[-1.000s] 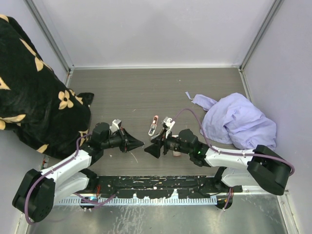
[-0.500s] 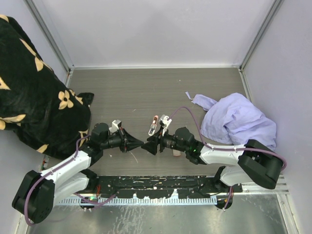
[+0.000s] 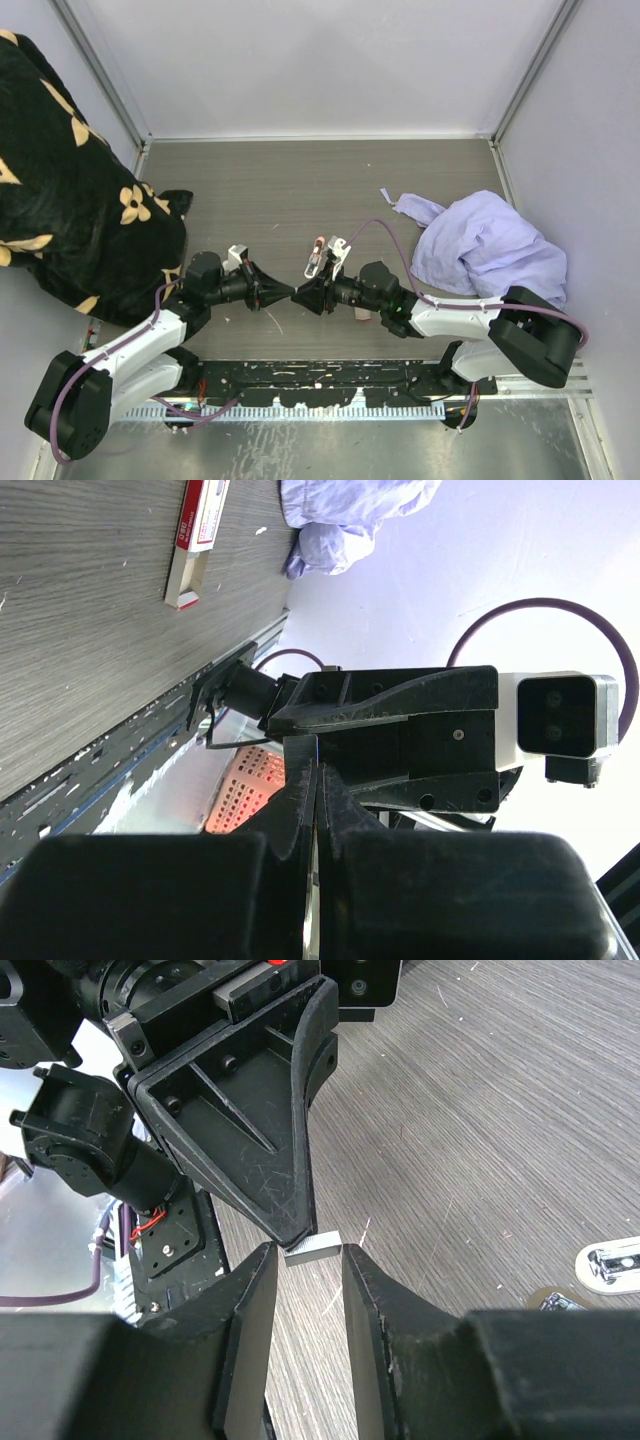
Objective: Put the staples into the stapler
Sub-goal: Pick up the stapler.
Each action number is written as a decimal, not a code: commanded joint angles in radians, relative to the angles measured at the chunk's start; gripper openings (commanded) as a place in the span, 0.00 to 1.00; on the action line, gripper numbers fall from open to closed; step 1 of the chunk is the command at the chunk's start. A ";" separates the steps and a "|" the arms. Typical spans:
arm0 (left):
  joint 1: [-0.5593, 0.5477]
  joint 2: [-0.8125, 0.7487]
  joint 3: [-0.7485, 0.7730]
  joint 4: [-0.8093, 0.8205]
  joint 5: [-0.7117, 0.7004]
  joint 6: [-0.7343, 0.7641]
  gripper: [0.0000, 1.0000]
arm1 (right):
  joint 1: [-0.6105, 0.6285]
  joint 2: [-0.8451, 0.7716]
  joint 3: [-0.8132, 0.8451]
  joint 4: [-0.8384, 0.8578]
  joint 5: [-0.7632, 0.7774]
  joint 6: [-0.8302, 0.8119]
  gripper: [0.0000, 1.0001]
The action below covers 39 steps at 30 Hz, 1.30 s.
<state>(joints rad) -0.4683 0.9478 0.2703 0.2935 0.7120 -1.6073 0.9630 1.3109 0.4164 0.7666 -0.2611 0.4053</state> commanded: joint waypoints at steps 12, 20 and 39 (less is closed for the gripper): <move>0.005 -0.014 -0.002 0.060 0.046 -0.012 0.00 | -0.002 -0.037 0.032 0.089 -0.004 -0.043 0.38; 0.006 -0.011 0.002 0.067 0.039 -0.006 0.06 | -0.002 -0.061 0.042 0.047 -0.009 -0.072 0.28; 0.136 -0.062 0.126 -0.255 0.005 0.376 0.41 | -0.039 -0.178 0.140 -0.460 0.074 -0.193 0.24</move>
<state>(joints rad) -0.3843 0.9424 0.3191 0.1947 0.7242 -1.4445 0.9478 1.1770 0.4545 0.4744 -0.2253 0.2741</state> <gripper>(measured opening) 0.398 0.308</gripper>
